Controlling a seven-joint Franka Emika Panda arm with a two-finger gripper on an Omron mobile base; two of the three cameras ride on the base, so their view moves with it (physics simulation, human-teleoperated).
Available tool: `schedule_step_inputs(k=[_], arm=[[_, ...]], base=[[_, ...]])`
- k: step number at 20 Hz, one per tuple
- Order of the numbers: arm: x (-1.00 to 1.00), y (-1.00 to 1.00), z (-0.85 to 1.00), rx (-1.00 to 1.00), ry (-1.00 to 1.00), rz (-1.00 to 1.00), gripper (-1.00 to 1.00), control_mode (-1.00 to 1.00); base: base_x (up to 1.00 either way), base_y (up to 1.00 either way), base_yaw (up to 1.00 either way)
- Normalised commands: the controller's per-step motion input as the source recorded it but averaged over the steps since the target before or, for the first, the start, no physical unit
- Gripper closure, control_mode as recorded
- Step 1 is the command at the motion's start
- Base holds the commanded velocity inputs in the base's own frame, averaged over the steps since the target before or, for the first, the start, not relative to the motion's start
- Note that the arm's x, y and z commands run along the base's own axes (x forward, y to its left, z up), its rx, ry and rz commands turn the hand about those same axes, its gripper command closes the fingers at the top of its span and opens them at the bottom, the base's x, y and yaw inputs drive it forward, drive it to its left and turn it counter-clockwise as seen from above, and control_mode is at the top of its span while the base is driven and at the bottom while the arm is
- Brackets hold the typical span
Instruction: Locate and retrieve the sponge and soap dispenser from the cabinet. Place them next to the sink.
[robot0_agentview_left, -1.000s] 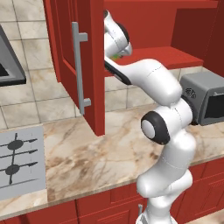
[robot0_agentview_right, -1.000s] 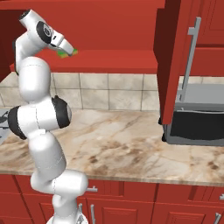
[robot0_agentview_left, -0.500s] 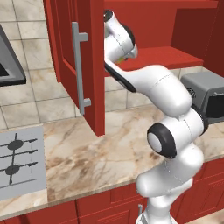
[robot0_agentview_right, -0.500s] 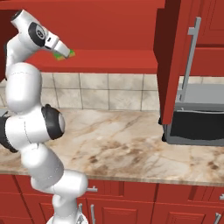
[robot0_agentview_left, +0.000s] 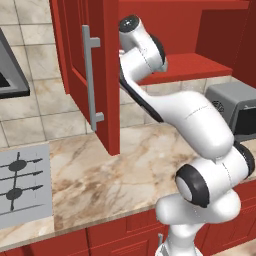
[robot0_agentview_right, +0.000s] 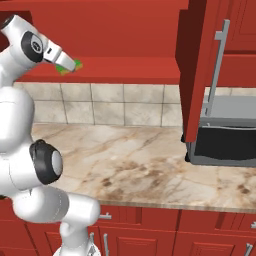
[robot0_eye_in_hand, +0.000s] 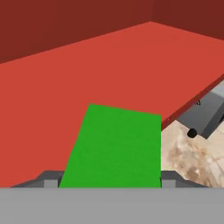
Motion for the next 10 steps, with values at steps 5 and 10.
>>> schedule_step_inputs(k=[5,10], arm=[[-0.66,-0.33,0.00,0.00,-0.01,0.01,1.00,-1.00],[-0.56,-0.42,0.02,0.00,0.00,0.05,1.00,-1.00]], base=[[0.00,0.00,0.00],[0.00,0.00,0.00]])
